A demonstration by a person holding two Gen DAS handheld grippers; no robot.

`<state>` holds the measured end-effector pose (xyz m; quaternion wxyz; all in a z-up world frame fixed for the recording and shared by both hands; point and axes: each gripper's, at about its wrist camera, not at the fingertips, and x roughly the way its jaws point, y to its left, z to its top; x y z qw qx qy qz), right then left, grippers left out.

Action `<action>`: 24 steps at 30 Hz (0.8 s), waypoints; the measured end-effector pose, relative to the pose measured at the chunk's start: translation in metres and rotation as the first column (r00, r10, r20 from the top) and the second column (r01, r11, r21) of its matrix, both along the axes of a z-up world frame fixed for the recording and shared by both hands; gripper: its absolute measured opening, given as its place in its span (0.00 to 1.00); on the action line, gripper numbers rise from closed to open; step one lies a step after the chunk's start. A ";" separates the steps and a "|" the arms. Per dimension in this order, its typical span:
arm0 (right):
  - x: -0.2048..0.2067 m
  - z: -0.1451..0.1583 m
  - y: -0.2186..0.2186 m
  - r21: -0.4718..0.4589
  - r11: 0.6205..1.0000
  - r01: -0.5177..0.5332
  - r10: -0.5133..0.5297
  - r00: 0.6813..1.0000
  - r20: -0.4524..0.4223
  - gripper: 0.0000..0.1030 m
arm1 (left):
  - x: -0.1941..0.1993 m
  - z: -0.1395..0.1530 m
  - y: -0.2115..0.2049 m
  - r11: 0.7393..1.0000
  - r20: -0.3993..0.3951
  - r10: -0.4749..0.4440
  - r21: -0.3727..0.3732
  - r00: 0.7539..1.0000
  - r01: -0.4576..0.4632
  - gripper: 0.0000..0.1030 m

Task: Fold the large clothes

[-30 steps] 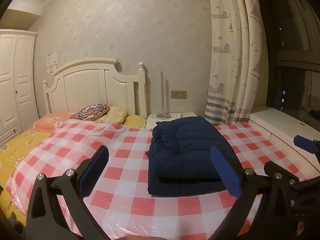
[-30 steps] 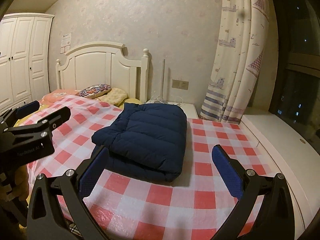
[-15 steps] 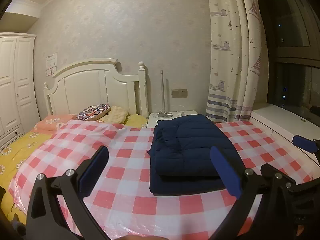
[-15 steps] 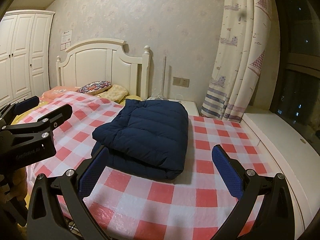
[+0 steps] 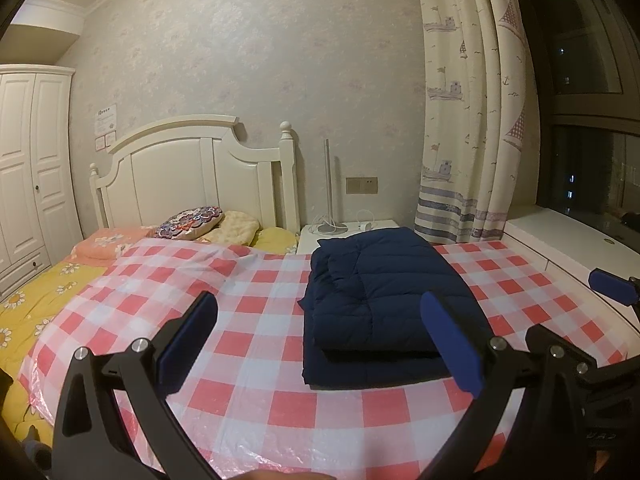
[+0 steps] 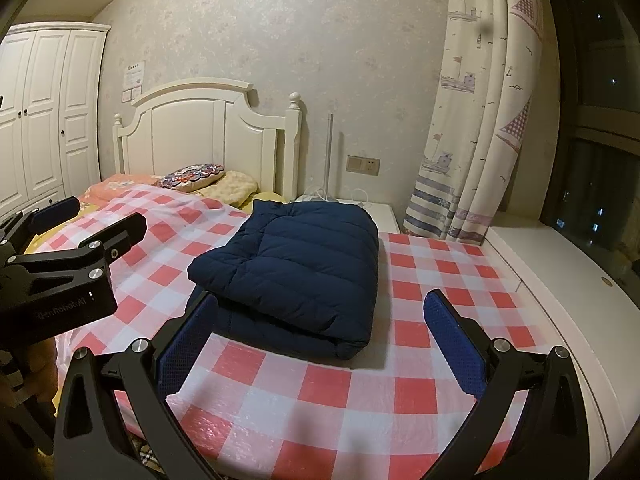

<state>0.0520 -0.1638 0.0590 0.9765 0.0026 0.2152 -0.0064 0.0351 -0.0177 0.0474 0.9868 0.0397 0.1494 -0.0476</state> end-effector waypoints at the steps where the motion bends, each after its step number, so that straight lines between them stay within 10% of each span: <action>1: 0.000 0.000 0.000 -0.001 1.000 0.000 0.000 1.000 0.000 0.96 | 0.000 0.000 0.000 1.000 0.000 0.000 -0.001 1.000 0.000 0.98; 24: 0.008 -0.014 0.009 0.002 0.999 -0.032 0.032 0.999 -0.038 0.96 | 0.010 -0.017 -0.008 1.000 -0.057 -0.016 0.009 0.998 0.016 0.98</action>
